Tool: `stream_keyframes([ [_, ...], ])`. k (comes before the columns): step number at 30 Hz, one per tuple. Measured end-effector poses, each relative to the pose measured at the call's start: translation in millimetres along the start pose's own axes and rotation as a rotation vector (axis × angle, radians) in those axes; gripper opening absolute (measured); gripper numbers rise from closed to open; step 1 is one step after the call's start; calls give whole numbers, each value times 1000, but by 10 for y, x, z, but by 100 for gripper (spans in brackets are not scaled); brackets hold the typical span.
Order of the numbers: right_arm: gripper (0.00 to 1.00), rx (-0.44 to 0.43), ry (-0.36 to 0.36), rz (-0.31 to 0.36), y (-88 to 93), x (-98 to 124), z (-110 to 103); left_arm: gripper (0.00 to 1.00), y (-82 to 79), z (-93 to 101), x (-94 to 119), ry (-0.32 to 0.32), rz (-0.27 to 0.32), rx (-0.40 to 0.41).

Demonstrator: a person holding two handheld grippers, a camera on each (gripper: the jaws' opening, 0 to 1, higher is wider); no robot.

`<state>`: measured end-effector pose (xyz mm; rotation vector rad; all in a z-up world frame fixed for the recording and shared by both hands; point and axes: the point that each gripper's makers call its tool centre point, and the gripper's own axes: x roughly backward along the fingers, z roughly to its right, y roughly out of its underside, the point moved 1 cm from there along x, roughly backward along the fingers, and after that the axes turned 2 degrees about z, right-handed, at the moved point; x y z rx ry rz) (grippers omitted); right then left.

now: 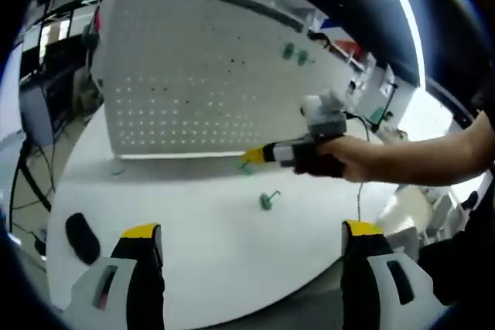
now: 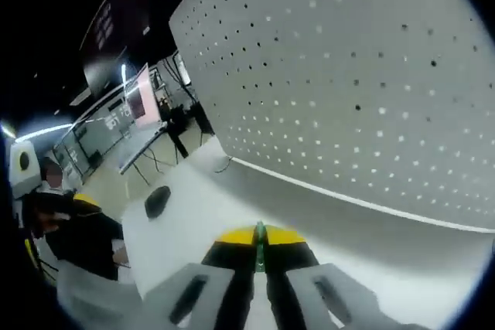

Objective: Insert the hook assembly into the mounting plate slot until the hook locks in place.

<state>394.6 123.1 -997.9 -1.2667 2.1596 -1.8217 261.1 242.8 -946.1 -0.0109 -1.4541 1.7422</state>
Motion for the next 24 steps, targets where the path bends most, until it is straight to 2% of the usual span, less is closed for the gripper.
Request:
stream_keyframes([
  [3,0,16,-19,60,-123,249,-160,93,-27,64,-67,5,1,7],
  [6,0,-9,-33,116,-211,497,-306,100,-81,136,-126,12,18,-6],
  [9,0,-31,-36,174,-273,742,-437,97,-143,247,-217,57,31,38],
  [13,0,-73,-48,230,-296,971,-619,89,-218,346,-285,76,38,28],
  [19,0,-116,-55,308,-350,1211,-867,78,-343,501,-340,111,71,12],
  [22,0,-113,-53,329,-370,1271,-939,72,-358,585,-357,133,66,2],
  [24,0,-149,-63,355,-404,1309,-992,69,-377,619,-356,143,67,0],
])
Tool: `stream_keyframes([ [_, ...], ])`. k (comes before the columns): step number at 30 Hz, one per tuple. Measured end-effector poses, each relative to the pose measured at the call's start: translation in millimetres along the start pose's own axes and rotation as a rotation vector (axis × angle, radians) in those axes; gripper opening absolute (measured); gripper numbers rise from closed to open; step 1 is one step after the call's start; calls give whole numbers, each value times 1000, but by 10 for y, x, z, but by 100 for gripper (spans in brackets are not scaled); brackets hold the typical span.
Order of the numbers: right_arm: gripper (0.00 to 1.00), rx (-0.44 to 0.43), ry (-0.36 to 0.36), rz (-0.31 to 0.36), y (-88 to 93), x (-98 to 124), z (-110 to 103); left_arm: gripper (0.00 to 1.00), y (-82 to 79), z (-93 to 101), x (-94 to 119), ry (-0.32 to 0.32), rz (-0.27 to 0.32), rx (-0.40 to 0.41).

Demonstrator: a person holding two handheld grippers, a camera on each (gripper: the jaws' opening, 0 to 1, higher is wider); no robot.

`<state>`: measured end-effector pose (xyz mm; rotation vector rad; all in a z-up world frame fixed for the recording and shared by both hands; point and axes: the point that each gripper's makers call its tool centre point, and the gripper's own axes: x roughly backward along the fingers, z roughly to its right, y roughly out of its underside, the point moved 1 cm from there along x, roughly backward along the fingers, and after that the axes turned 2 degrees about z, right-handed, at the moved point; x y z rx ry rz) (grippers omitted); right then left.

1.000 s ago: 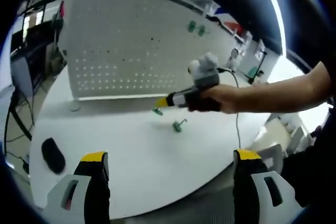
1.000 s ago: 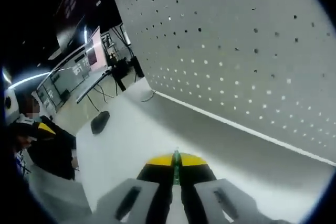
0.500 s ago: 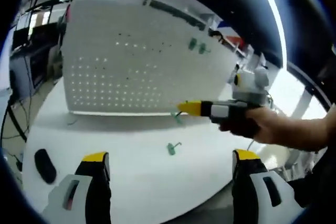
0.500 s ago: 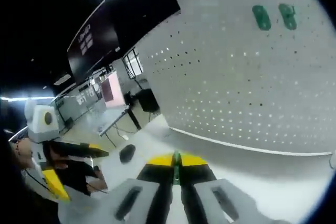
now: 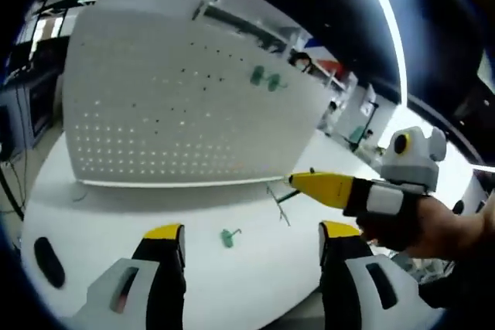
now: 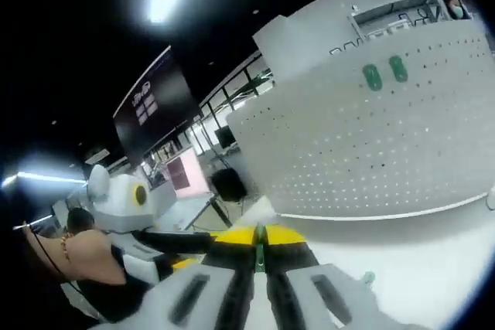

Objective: Insert the hook assembly into the mounting plate slot until the hook locks in place.

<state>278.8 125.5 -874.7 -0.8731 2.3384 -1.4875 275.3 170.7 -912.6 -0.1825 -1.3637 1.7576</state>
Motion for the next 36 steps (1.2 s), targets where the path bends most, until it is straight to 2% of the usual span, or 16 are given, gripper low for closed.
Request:
stream_keyframes([
  [6,0,-2,-15,24,-20,15,-117,45,-100,78,25,41,42,21],
  [10,0,-3,-41,31,-53,6,-187,26,-130,115,64,60,60,26],
  [13,0,15,-53,29,-83,-12,-215,18,-155,174,72,85,76,46],
  [20,0,15,-62,49,-135,-13,-278,7,-171,269,82,117,79,60],
  [36,1,36,-83,39,-107,44,-374,3,-196,245,150,122,100,76],
])
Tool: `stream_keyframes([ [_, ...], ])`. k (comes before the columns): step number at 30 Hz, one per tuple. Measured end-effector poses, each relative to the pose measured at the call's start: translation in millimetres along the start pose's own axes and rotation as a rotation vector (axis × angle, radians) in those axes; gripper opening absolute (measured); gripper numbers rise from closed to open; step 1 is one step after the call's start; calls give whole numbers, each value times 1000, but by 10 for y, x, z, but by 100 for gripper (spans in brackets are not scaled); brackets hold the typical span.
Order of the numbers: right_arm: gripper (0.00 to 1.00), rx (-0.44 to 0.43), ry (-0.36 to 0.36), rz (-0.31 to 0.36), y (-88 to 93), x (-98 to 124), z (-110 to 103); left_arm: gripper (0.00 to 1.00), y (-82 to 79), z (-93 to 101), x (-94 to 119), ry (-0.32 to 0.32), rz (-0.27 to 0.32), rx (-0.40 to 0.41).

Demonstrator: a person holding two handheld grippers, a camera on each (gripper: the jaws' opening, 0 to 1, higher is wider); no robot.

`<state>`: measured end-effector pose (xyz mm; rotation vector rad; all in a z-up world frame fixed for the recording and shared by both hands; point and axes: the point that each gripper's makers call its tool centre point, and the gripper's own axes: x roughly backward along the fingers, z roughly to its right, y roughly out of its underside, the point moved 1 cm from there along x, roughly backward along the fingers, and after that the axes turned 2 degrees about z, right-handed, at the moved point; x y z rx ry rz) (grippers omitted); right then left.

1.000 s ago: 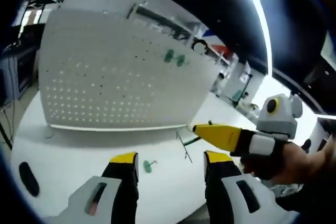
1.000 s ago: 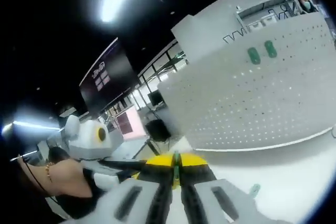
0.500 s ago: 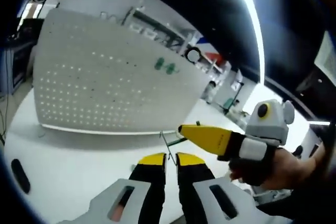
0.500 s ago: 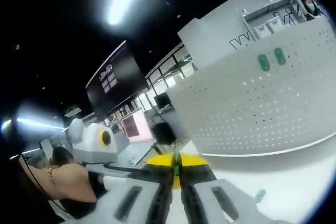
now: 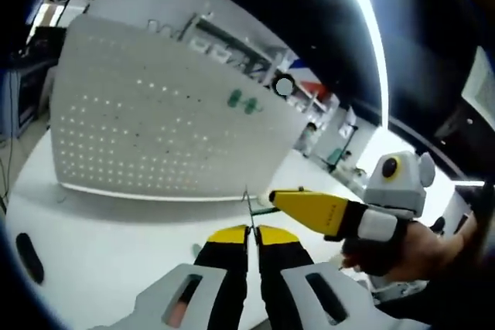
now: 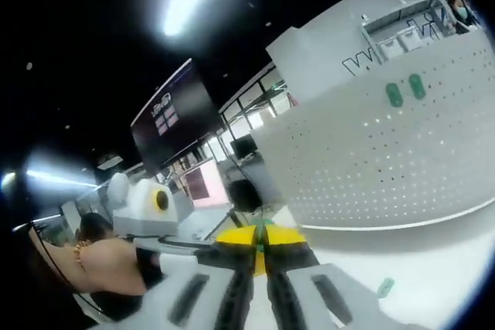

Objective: Insert the hook assembly into the mounting plate slot until the hook locks in place.

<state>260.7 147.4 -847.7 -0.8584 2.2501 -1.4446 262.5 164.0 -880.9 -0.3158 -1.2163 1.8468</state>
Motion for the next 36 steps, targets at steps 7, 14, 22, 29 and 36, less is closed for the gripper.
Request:
stream_keyframes([
  [7,1,9,-8,-13,-10,1,-30,1,-26,5,18,-9,13,11],
  [14,7,-17,-54,-29,-158,42,-8,1,-97,-7,51,-35,25,-36],
  [22,15,-18,-50,-20,-253,134,36,1,-192,-35,77,-88,41,-173],
  [29,18,-71,-68,-27,-195,69,-37,1,-273,49,65,-84,71,-237],
  [36,11,-98,-78,-36,-159,9,-48,1,-269,81,53,-61,75,-226],
])
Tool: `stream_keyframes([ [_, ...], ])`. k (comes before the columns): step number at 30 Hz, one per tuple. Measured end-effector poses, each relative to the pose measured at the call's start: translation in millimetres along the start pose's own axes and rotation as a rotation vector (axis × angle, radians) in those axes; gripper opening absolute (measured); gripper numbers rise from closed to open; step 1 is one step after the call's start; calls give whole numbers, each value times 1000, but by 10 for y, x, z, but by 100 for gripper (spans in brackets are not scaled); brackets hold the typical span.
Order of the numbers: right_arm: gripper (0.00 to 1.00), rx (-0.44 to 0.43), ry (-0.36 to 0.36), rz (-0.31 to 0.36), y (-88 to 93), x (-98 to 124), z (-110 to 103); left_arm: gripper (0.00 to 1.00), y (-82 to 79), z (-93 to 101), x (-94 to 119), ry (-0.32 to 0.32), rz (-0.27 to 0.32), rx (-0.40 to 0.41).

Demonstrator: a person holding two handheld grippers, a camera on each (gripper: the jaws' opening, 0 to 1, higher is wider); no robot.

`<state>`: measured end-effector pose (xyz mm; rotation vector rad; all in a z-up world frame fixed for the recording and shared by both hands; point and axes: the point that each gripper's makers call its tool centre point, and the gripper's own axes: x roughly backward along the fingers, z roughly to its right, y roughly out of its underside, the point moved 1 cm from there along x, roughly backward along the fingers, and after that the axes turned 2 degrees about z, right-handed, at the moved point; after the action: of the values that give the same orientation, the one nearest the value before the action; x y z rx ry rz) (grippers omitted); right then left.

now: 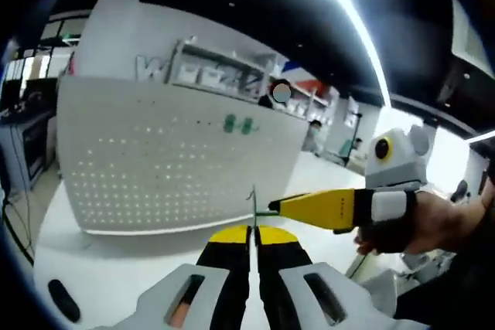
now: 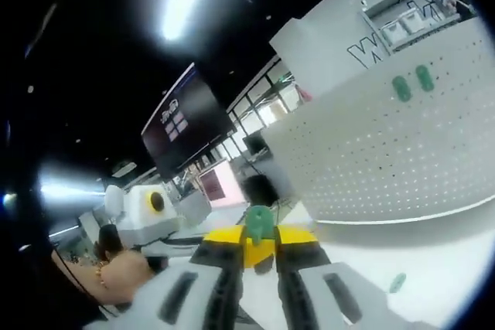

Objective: Insert the hook assembly into the mounting plate slot until the hook locks in place.

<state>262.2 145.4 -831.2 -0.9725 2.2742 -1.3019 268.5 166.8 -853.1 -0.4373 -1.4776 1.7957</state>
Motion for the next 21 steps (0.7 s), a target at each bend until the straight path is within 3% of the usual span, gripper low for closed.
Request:
stream_keyframes([
  [6,8,-13,-2,-13,54,-34,8,1,35,0,2,-9,-27,-32],
  [21,2,-13,14,-6,110,-50,0,1,52,-6,2,-15,-30,-92],
])
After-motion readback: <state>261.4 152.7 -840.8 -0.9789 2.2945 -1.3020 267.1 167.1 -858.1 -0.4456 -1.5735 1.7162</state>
